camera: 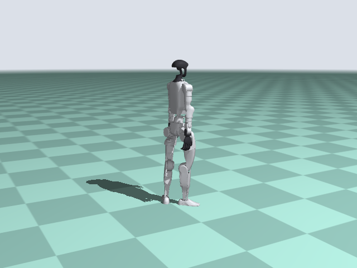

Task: Upper body actions

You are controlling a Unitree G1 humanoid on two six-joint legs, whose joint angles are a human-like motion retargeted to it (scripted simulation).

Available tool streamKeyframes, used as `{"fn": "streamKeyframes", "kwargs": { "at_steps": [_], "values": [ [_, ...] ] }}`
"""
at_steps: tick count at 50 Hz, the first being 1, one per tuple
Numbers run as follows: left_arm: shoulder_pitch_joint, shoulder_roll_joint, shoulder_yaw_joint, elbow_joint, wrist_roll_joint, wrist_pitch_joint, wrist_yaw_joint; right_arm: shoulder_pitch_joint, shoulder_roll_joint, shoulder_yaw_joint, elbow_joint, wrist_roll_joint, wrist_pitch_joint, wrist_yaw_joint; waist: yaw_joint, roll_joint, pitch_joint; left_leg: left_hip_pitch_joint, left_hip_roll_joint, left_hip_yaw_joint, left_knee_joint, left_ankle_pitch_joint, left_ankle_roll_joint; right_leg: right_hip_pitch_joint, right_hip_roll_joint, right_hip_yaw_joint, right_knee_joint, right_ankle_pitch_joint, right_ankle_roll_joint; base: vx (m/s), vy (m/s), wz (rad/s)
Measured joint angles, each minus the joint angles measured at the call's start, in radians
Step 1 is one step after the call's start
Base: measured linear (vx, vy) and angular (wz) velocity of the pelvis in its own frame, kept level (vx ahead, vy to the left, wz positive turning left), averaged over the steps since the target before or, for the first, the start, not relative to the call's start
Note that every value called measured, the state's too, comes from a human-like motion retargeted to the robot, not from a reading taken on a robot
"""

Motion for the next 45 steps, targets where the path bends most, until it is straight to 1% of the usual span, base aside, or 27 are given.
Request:
{"fn": "streamKeyframes", "kwargs": {
  "at_steps": [3, 6, 7, 8, 10, 11, 12, 13, 15, 17, 23, 26, 28, 29, 30, 32, 33, 34, 35, 38, 45],
  "values": [
    [0.013, -0.003, -0.003, -0.014, 0.021, -0.002, -0.004, -0.013, 0.009, 0.017, -0.044, -0.026, -0.005, 0.016, -0.035, 0.016, -0.003, 0.025, 0.037, 0.029, 0.027, 0.020, -0.018, -0.009, 0.018, 0.062, 0.012, -0.029, 0.000, -0.32, -0.07, -0.33],
    [0.023, 0.005, -0.007, -0.032, 0.052, -0.004, -0.005, -0.016, 0.023, 0.042, -0.083, -0.040, -0.011, 0.036, -0.036, -0.007, 0.005, 0.054, 0.065, 0.010, 0.079, 0.086, -0.004, 0.009, 0.026, 0.078, 0.000, -0.039, -0.010, -0.24, -0.12, -0.54],
    [0.027, 0.008, -0.007, -0.039, 0.062, -0.005, -0.005, -0.017, 0.027, 0.051, -0.092, -0.043, -0.013, 0.042, -0.030, -0.022, 0.007, 0.064, 0.069, 0.003, 0.098, 0.110, 0.010, 0.016, 0.022, 0.084, -0.004, -0.041, -0.013, -0.20, -0.16, -0.75],
    [0.032, 0.011, -0.007, -0.047, 0.071, -0.005, -0.006, -0.017, 0.030, 0.058, -0.098, -0.046, -0.014, 0.046, -0.021, -0.040, 0.008, 0.072, 0.068, -0.007, 0.118, 0.130, 0.036, 0.021, 0.013, 0.093, -0.004, -0.043, -0.016, -0.19, -0.19, -0.77],
    [0.042, 0.014, -0.011, -0.061, 0.079, -0.008, -0.005, -0.016, 0.034, 0.067, -0.106, -0.057, -0.018, 0.054, 0.007, -0.082, 0.006, 0.078, 0.051, -0.044, 0.161, 0.138, 0.115, 0.030, -0.016, 0.115, -0.001, -0.046, -0.019, -0.11, -0.17, -0.85],
    [0.046, 0.013, -0.016, -0.063, 0.074, -0.009, -0.003, -0.015, 0.033, 0.069, -0.109, -0.066, -0.020, 0.061, 0.027, -0.099, 0.005, 0.073, 0.044, -0.079, 0.187, 0.128, 0.137, 0.032, -0.026, 0.128, -0.001, -0.046, -0.023, -0.03, -0.13, -0.97],
    [0.048, 0.012, -0.020, -0.064, 0.068, -0.009, 0.000, -0.013, 0.031, 0.071, -0.113, -0.075, -0.023, 0.069, 0.048, -0.113, 0.005, 0.060, 0.036, -0.136, 0.217, 0.118, 0.155, 0.035, -0.033, 0.143, 0.000, -0.047, -0.026, -0.01, -0.13, -1.10],
    [0.047, 0.008, -0.023, -0.061, 0.061, -0.008, 0.003, -0.012, 0.027, 0.072, -0.118, -0.088, -0.027, 0.078, 0.072, -0.120, 0.008, 0.027, 0.027, -0.238, 0.256, 0.106, 0.165, 0.038, -0.034, 0.162, 0.000, -0.048, -0.030, -0.03, -0.13, -1.17],
    [0.040, -0.003, -0.022, -0.051, 0.045, -0.007, 0.005, -0.015, 0.014, 0.074, -0.127, -0.110, -0.036, 0.086, 0.114, -0.120, 0.016, -0.056, -0.005, -0.439, 0.332, 0.089, 0.170, 0.040, -0.028, 0.198, -0.001, -0.047, -0.038, -0.06, -0.09, -1.19],
    [0.035, -0.018, -0.023, -0.046, 0.032, -0.007, 0.003, -0.022, -0.002, 0.071, -0.133, -0.119, -0.041, 0.076, 0.145, -0.108, 0.025, -0.121, -0.038, -0.568, 0.375, 0.081, 0.156, 0.038, -0.020, 0.235, 0.000, -0.044, -0.043, -0.08, -0.03, -1.11],
    [0.036, -0.042, -0.044, -0.066, 0.045, -0.018, -0.001, -0.047, -0.034, 0.038, -0.135, -0.064, -0.051, 0.059, 0.161, -0.058, 0.053, -0.214, -0.124, -0.713, 0.363, 0.028, 0.161, 0.034, 0.001, 0.294, 0.009, -0.035, -0.050, -0.11, -0.04, -0.73],
    [0.034, -0.042, -0.063, -0.067, 0.065, -0.020, -0.003, -0.044, -0.034, 0.015, -0.134, -0.027, -0.055, 0.055, 0.168, -0.031, 0.066, -0.254, -0.176, -0.818, 0.311, 0.037, 0.141, 0.035, 0.023, 0.306, 0.011, -0.032, -0.050, -0.05, -0.07, -0.52],
    [0.036, -0.040, -0.072, -0.063, 0.074, -0.021, -0.004, -0.036, -0.034, 0.011, -0.126, -0.014, -0.057, 0.050, 0.188, -0.015, 0.076, -0.262, -0.199, -0.866, 0.247, 0.066, 0.122, 0.043, 0.045, 0.325, 0.012, -0.029, -0.051, 0.08, -0.10, -0.92],
    [0.038, -0.040, -0.073, -0.060, 0.077, -0.021, -0.004, -0.032, -0.034, 0.013, -0.118, -0.014, -0.056, 0.048, 0.200, -0.012, 0.081, -0.262, -0.210, -0.880, 0.209, 0.105, 0.140, 0.051, 0.052, 0.337, 0.012, -0.028, -0.051, 0.13, -0.08, -1.10],
    [0.041, -0.039, -0.073, -0.056, 0.079, -0.021, -0.004, -0.028, -0.034, 0.016, -0.110, -0.017, -0.054, 0.046, 0.211, -0.011, 0.087, -0.261, -0.221, -0.889, 0.170, 0.156, 0.170, 0.059, 0.056, 0.349, 0.013, -0.027, -0.050, 0.18, -0.05, -0.88],
    [0.054, -0.039, -0.067, -0.045, 0.081, -0.019, -0.004, -0.014, -0.034, 0.026, -0.090, -0.037, -0.046, 0.041, 0.202, -0.011, 0.074, -0.233, -0.221, -0.848, 0.140, 0.130, 0.186, 0.064, 0.058, 0.360, 0.016, -0.029, -0.047, 0.24, -0.04, -0.58],
    [0.058, -0.038, -0.058, -0.037, 0.082, -0.017, -0.006, -0.011, -0.034, 0.032, -0.077, -0.049, -0.040, 0.038, 0.198, -0.006, 0.064, -0.226, -0.187, -0.775, 0.144, 0.113, 0.172, 0.062, 0.067, 0.374, 0.017, -0.030, -0.047, 0.24, -0.04, -0.45],
    [0.062, -0.038, -0.052, -0.029, 0.083, -0.014, -0.006, -0.004, -0.031, 0.037, -0.067, -0.057, -0.035, 0.034, 0.189, -0.003, 0.056, -0.223, -0.190, -0.793, 0.134, 0.113, 0.171, 0.062, 0.071, 0.379, 0.019, -0.032, -0.045, 0.21, -0.06, -0.32],
    [0.065, -0.037, -0.048, -0.021, 0.085, -0.010, -0.005, 0.003, -0.028, 0.040, -0.058, -0.062, -0.030, 0.029, 0.177, -0.001, 0.049, -0.222, -0.211, -0.858, 0.118, 0.121, 0.175, 0.064, 0.072, 0.380, 0.021, -0.034, -0.042, 0.15, -0.08, 0.03],
    [0.058, -0.031, -0.044, -0.007, 0.086, -0.005, -0.001, 0.017, -0.019, 0.037, -0.023, -0.044, -0.028, 0.017, 0.145, -0.004, 0.046, -0.195, -0.212, -0.838, 0.091, 0.115, 0.185, 0.077, 0.076, 0.363, 0.018, -0.039, -0.039, 0.12, -0.10, 0.15],
    [0.058, -0.030, -0.048, -0.025, 0.081, -0.008, -0.003, 0.059, -0.015, 0.024, 0.019, -0.037, 0.001, 0.028, 0.181, -0.022, 0.017, -0.175, -0.231, -0.827, 0.084, 0.075, 0.205, 0.084, 0.071, 0.388, 0.019, -0.036, -0.032, 0.17, -0.06, -0.25]
  ]
}}
